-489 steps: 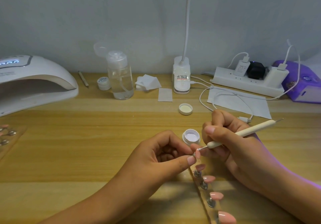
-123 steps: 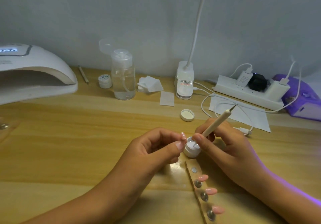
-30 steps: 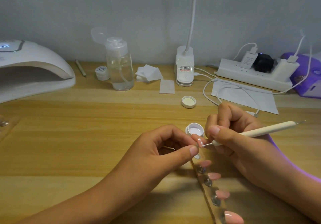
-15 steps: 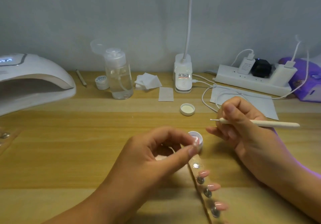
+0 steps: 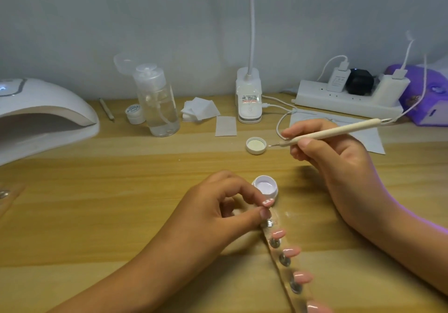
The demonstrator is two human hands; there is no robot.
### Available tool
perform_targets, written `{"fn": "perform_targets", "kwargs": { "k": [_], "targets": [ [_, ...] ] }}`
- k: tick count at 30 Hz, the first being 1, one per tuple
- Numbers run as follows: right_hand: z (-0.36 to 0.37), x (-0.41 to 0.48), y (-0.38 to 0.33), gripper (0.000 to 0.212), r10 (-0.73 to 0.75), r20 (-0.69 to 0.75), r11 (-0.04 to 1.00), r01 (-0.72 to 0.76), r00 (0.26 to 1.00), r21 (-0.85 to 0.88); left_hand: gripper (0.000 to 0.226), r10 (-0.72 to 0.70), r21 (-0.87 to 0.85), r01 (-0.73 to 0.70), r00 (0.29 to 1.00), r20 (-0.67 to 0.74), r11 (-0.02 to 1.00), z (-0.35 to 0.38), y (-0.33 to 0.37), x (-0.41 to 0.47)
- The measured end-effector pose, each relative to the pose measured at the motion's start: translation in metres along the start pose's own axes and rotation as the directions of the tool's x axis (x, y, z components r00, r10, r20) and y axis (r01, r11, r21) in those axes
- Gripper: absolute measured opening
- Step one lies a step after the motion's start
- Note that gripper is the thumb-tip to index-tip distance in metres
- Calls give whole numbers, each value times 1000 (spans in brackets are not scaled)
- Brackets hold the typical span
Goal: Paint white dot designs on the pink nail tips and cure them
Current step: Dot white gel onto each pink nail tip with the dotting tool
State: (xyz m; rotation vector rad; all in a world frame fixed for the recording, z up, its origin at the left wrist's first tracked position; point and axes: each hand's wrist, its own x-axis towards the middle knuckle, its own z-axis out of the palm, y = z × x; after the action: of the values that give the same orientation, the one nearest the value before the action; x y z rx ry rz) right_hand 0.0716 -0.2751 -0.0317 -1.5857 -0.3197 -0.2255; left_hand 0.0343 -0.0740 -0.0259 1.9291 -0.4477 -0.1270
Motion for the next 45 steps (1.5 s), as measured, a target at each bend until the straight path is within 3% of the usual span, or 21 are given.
{"fn": "perform_targets", "kwargs": {
  "k": [3,6,19,25,31,36,39,42,45],
  "targets": [
    [4,-2,-1,6,-86,36,996,87,996,-7,11,8,12,-8,1000,4,1000,2,-1,0],
    [7,-4,-3,15,-130,60,990,133,990,-38,11,28,18,-28,1000,3,999,2,-2,0],
    [11,-8,2,17,-106,110,966,128,988,-223,11,165,151,-171,985,47,974,-8,-11,-16],
    [14,-10,0,18,-136,169,936,183,976,-300,17,337,394,-357,934,122,847,0,-7,-20],
    [15,-10,0,15,-123,188,934,177,974,-310,17,386,432,-405,912,136,806,3,-8,-19],
    [16,-9,0,17,-108,218,928,177,970,-327,15,488,506,-483,862,134,714,5,-8,-20],
    [16,-10,1,22,-108,240,918,190,965,-349,11,441,344,-433,896,60,833,0,-7,-21],
    [17,-11,0,22,-97,253,905,191,963,-381,15,255,1,-255,965,-55,967,-4,-7,-18],
    [16,-10,-1,23,-74,246,905,169,966,-390,19,3,-388,-54,991,-131,920,-8,-6,-15]
  ]
}}
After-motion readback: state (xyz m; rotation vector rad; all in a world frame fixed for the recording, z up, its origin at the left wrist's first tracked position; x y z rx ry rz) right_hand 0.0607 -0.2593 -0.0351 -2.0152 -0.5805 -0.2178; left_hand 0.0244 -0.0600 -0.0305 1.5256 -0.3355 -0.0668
